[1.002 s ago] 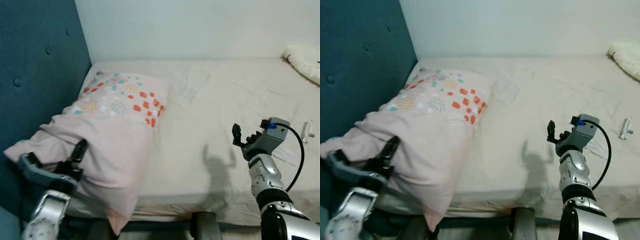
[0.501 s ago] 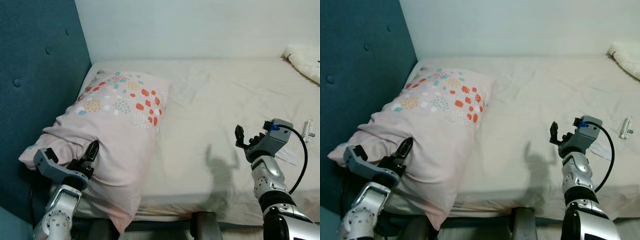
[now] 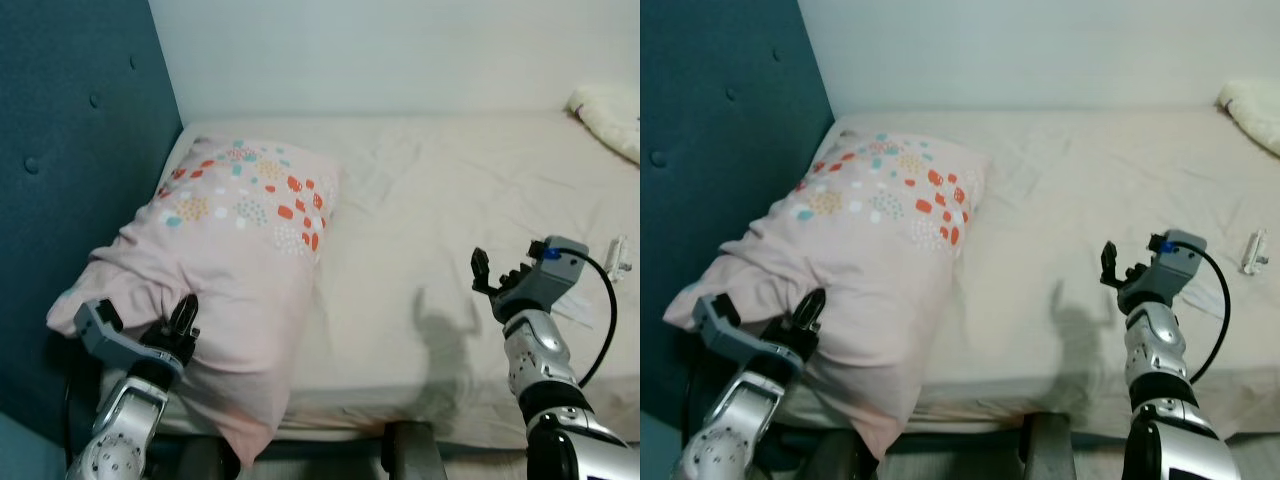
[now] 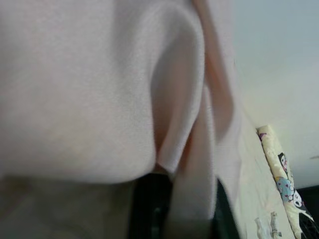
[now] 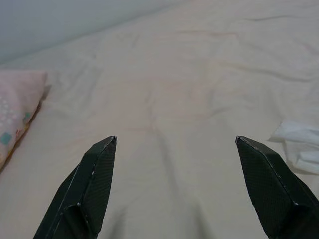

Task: Clean up the room

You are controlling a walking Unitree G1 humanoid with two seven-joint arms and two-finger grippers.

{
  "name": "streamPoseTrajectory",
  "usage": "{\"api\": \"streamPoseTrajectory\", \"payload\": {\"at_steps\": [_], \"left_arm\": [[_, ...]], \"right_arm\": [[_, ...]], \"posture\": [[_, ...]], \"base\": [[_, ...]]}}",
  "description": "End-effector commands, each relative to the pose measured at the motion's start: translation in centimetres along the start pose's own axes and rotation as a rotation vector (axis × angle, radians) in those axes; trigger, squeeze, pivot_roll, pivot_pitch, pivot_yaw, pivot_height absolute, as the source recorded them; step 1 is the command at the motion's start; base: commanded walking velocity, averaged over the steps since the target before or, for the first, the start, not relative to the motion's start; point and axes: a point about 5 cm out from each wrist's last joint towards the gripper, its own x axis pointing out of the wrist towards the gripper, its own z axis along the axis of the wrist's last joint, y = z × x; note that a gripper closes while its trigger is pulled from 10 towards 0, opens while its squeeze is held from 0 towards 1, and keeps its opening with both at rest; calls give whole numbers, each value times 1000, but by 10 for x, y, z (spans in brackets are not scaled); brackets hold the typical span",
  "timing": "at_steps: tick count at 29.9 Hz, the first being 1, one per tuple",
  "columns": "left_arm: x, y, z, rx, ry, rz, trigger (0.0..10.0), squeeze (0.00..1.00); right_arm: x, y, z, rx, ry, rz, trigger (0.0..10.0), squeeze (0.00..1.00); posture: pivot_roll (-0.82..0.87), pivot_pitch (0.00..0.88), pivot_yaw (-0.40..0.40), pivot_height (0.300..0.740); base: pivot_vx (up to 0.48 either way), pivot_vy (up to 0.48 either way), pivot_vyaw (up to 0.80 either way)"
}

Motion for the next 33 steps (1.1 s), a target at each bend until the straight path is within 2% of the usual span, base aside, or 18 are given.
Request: {"api": "streamPoseTrajectory", "payload": {"at_steps": [1, 4, 5, 6, 8, 9, 11, 13, 14, 16, 21, 23, 27, 29, 30, 31, 32, 33], "left_arm": [[0, -6, -9, -16, 36, -26, 0, 0], [-37, 10, 15, 2, -66, 85, 0, 0], [-37, 10, 15, 2, -66, 85, 0, 0], [-47, 10, 21, 0, -95, 96, 0, 0], [-69, 1, 22, -36, -75, 26, 0, 0], [-79, -5, 20, -85, -52, -28, 0, 0], [-86, -9, 20, -120, -38, -65, 0, 0], [-103, -22, 21, -221, -17, -203, 0, 0], [-103, -22, 21, -221, -17, -203, 0, 0], [-116, -35, 20, -289, 30, -319, 0, 0], [-124, -45, 16, -329, 95, -398, 0, 0], [-129, -48, 4, -332, 183, -414, 0, 0], [-128, -38, -13, -266, 279, -326, 0, 0], [-121, -20, -23, -192, 314, -194, 0, 0], [-116, -9, -26, -108, 326, -112, 78, 0], [-116, -9, -26, -108, 326, -112, 78, 0], [-111, 0, -26, -24, 313, -52, 10000, 0], [-103, 12, -24, 61, 289, 38, 10000, 0]], "right_arm": [[-2, 0, -5, 7, 16, -2, 10000, 0], [-4, -2, -8, 6, 27, -3, 10000, 0], [-4, -2, -8, 6, 27, -3, 10000, 0], [-4, -2, -8, 6, 31, -4, 10000, 0], [-4, 0, -10, 6, 39, 2, 10000, 0], [-4, 2, -11, 8, 42, 5, 10000, 0], [-4, 3, -11, 9, 43, 8, 10000, 0], [-3, 5, -12, 8, 47, 15, 10000, 0], [-3, 5, -12, 8, 47, 15, 10000, 0], [-3, 6, -12, 7, 50, 21, 10000, 0], [-3, 7, -12, 10, 50, 25, 10000, 0], [-3, 8, -12, 11, 49, 26, 10000, 0], [-3, 8, -13, 11, 51, 26, 10000, 0], [-3, 8, -13, 11, 52, 24, 10000, 0], [-3, 7, -13, 13, 52, 22, 10000, 0], [-3, 7, -13, 13, 52, 22, 10000, 0], [-3, 7, -13, 13, 52, 20, 10000, 0], [-4, 6, -14, 14, 51, 18, 10000, 0]], "posture": [[26, 122, 7, 540], [44, 130, 11, 540], [44, 130, 11, 540], [44, 130, 11, 540], [70, 136, 11, 540], [73, 136, 12, 540], [74, 137, 12, 540], [82, 137, 11, 540], [82, 137, 11, 540], [88, 137, 11, 540], [87, 136, 12, 540], [86, 133, 14, 540], [82, 131, 16, 540], [81, 132, 18, 540], [78, 131, 18, 540], [78, 131, 18, 540], [77, 133, 18, 540], [77, 131, 18, 540]], "base": [[0, 0, 0], [0, 0, 0], [0, 0, 0], [0, 0, 0], [0, 0, 0], [0, 0, 0], [0, 0, 0], [0, 0, 0], [0, 0, 0], [0, 0, 0], [0, 0, 0], [0, 0, 0], [0, 0, 0], [0, 0, 0], [0, 0, 0], [0, 0, 0], [0, 0, 0], [0, 0, 0]]}}
